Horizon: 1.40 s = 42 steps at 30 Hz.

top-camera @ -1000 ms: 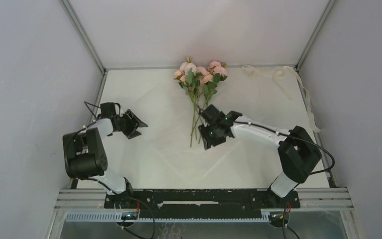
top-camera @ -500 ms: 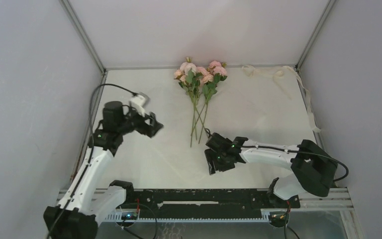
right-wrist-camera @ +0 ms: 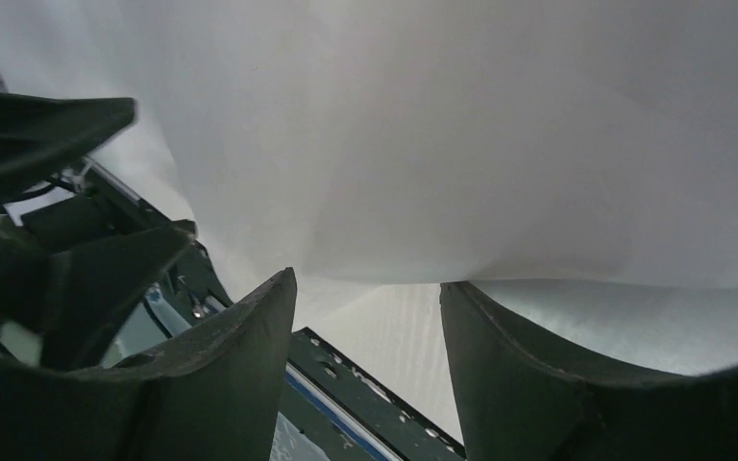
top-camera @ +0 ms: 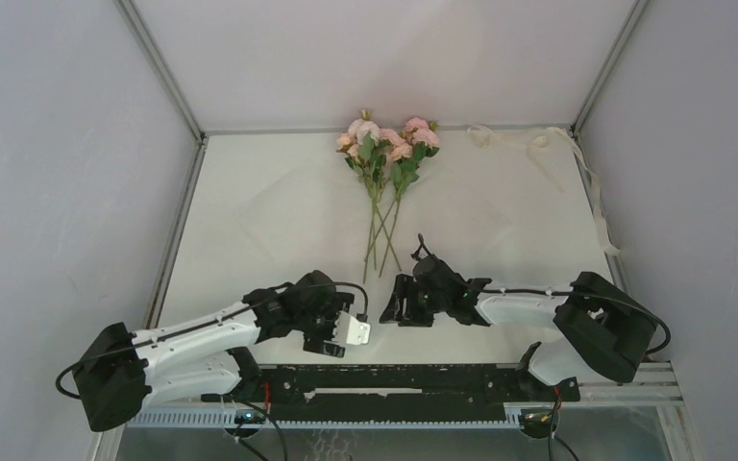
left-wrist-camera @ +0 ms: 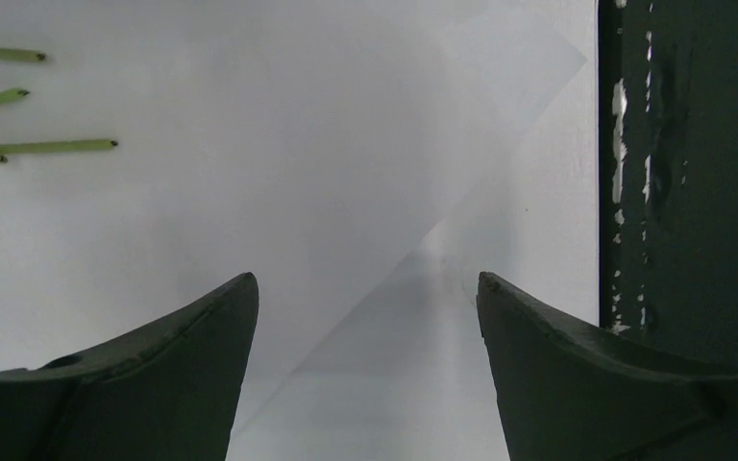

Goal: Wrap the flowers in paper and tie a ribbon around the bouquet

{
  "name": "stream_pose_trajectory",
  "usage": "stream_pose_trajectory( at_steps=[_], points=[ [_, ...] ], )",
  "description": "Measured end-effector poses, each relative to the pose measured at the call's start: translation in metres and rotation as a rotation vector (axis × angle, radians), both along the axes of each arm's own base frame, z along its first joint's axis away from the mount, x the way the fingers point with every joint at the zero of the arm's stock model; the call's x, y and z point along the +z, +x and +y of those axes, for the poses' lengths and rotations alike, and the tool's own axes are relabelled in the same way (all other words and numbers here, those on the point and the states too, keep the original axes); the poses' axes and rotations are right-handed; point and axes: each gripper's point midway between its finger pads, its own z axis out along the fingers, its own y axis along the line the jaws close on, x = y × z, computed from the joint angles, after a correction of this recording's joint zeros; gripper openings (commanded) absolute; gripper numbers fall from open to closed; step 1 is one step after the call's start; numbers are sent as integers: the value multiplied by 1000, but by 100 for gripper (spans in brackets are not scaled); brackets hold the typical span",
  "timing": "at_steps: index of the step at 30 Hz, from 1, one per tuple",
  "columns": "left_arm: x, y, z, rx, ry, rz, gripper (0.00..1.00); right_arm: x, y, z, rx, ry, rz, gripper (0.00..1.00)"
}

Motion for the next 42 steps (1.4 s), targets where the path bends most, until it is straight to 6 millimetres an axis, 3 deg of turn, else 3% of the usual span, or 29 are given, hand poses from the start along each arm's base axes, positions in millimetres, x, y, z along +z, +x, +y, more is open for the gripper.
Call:
stream_pose_trajectory(
  at_steps=[7,12,16,24,30,33,37,40,42],
  points=[
    [-11,3,-2,-92,39,-82,93,5,3,9,-49,82,15,63],
    [-7,19,-12,-63,7,-169,86,13,11,15,-77,130,6,63],
    [-4,31,-16,-14,-8,-219,64,14,15,13,-86,137,12,63],
    [5,31,-15,56,-49,-205,1,23,23,-6,-104,117,-1,63],
    [11,29,-19,60,-79,-200,0,52,39,-36,-86,38,-64,65],
    [11,30,-20,71,-54,-175,0,83,66,-45,-94,21,-139,67],
    [29,36,-33,91,-62,-155,0,120,121,-52,-128,-16,-256,65],
    [42,41,-42,104,-69,-138,0,125,170,-48,-137,-86,-295,59],
    [47,43,-47,112,-58,-122,0,117,208,-43,-142,-154,-310,55]
  ],
)
